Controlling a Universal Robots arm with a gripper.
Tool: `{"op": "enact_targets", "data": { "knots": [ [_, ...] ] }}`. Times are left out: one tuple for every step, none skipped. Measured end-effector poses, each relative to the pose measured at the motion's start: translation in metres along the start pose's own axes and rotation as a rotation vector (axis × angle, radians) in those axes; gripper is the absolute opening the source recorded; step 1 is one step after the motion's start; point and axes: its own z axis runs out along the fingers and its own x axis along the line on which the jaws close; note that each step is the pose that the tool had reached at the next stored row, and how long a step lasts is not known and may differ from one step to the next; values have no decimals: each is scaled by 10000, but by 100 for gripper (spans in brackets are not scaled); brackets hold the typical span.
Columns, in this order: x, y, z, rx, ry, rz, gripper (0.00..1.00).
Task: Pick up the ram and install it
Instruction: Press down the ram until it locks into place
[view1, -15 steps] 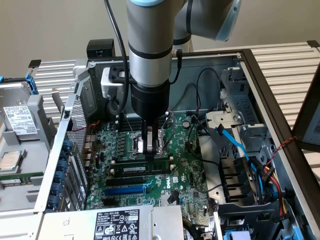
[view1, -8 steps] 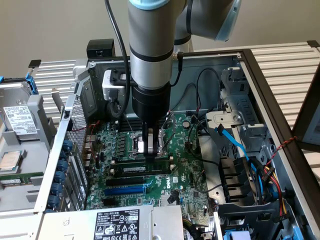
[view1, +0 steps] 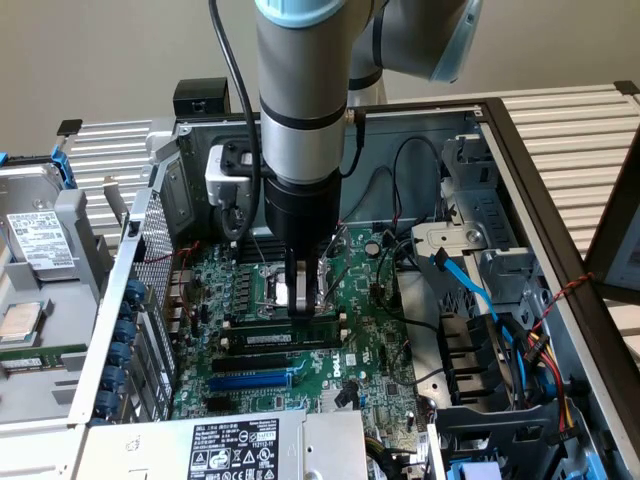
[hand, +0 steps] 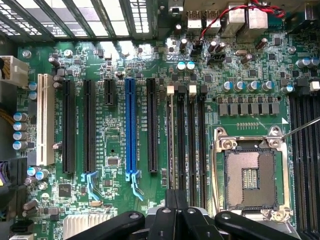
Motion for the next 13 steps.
{"op": "enact_targets", "data": {
  "knots": [
    [0,0,2,-1,3,1,10],
    [1,0,3,-3,8,1,10],
    [1,0,3,-3,10,1,10],
    [1,0,3,-3,10,1,10],
    [1,1,-9,1,-9,0,10],
    [5,4,-45,3,-15,2,10],
    [9,9,-94,0,-8,3,10],
    [11,21,-127,-2,-7,1,10],
    [12,42,-136,0,-14,0,10],
    [16,83,-134,-1,-18,-1,10],
    [19,126,-133,-2,-20,-2,10],
    [21,174,-129,-3,-23,-1,10],
    [23,218,-126,-3,-23,1,10]
  ]
}}
